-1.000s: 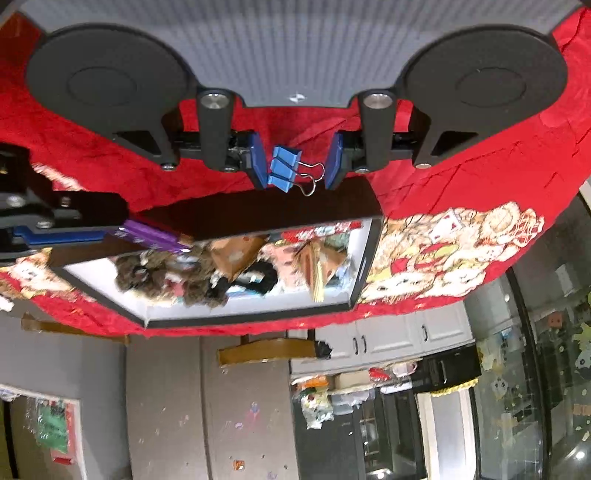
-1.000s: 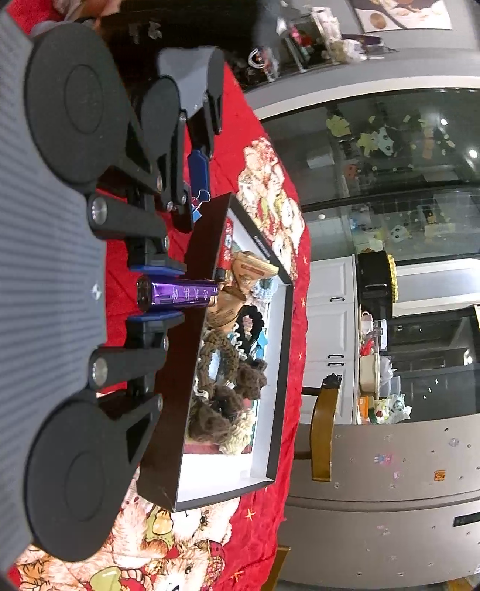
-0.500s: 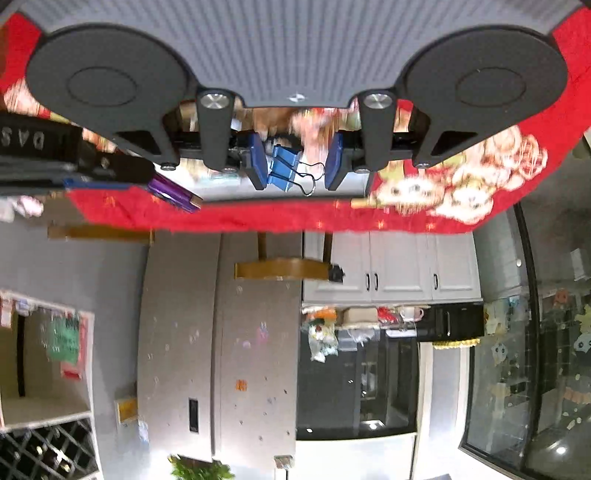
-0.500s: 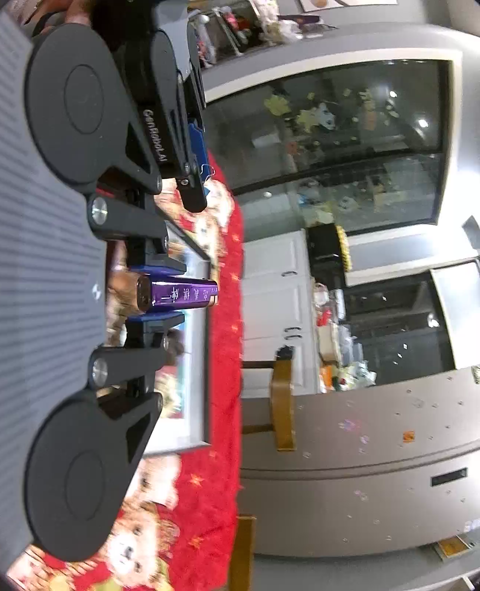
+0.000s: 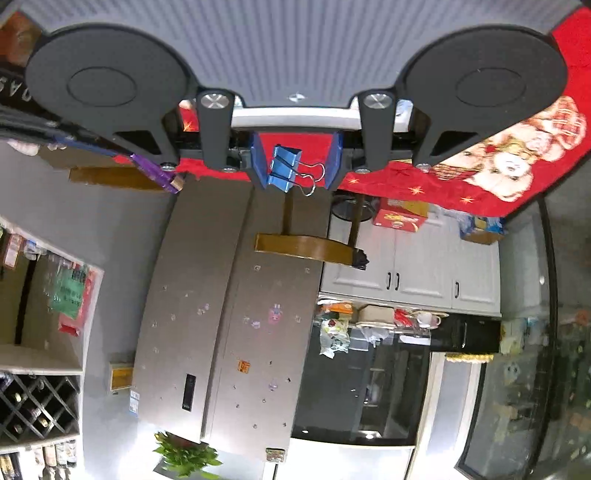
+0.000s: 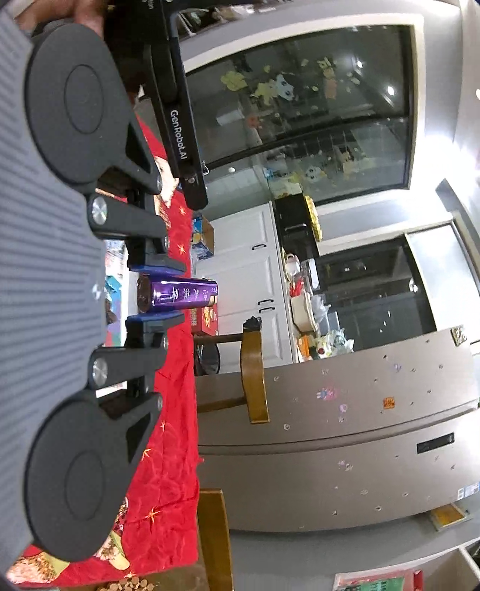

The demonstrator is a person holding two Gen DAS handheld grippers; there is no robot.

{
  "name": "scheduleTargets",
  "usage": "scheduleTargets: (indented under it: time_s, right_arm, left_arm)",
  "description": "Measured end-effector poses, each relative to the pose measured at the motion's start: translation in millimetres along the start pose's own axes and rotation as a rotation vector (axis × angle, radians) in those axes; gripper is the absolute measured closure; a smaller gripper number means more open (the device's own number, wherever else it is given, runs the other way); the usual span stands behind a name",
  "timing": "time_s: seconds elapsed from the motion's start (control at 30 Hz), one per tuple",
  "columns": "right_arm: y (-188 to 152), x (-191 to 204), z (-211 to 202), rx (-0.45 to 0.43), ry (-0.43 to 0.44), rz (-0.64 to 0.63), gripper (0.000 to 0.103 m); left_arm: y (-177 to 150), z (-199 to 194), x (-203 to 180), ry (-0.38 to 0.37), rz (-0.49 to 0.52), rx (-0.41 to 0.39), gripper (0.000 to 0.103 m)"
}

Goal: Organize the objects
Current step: 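Lift the clip and lighter and carry both over the black box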

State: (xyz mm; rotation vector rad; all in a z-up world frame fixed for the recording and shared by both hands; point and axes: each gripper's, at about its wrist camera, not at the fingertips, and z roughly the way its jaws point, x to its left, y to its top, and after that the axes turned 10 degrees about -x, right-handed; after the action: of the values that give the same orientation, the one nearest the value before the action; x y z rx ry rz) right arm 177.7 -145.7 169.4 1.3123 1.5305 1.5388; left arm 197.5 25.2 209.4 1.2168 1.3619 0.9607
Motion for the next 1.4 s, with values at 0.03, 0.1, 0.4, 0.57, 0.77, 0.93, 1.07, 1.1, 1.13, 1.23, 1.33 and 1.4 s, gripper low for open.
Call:
scheduleTargets:
  time_s: [0.03,0.1,0.4,0.57,0.77,0.93,1.07,1.1,1.13,1.23,1.33,1.4]
  right_arm:
    - [1,-3,8,-0.006,-0.015,0.004,0.080]
    - [-2,-7,20,0.001,-0.027,0.020,0.080]
    - [-14,-24,89,0.092,-0.037,0.100,0.080]
    - [-32,-36,106,0.099,-0.040,0.138,0.080]
    - [-67,-59,137,0.264,-0.112,0.123,0.080]
    - [-87,-68,151,0.321,-0.152,0.110,0.080]
    - [-95,-66,151,0.317,-0.144,0.109,0.080]
    - [-96,-65,152,0.315,-0.144,0.103,0.080]
    - [-97,-63,153,0.317,-0.140,0.096,0.080]
    - [-98,-64,158,0.306,-0.133,0.096,0.080]
    - [-102,-62,157,0.282,-0.121,0.099,0.080]
    - [-104,-62,160,0.283,-0.117,0.095,0.080]
  left_arm:
    - [0,5,-1,0.018,-0.011,-0.007,0.064]
    - [2,18,-2,0.006,-0.023,-0.006,0.064]
    - [-11,69,31,0.012,-0.043,0.029,0.064]
    - [-33,101,59,0.021,-0.058,0.113,0.064]
    - [-71,135,64,0.028,0.002,0.220,0.064]
    - [-100,153,69,0.062,0.040,0.283,0.064]
    - [-111,163,73,0.103,0.063,0.313,0.064]
    - [-112,165,74,0.116,0.071,0.318,0.064]
    - [-115,168,76,0.127,0.077,0.327,0.064]
    - [-120,173,79,0.130,0.070,0.351,0.064]
    - [-125,176,79,0.135,0.068,0.369,0.064]
    - [-127,177,78,0.141,0.071,0.375,0.063]
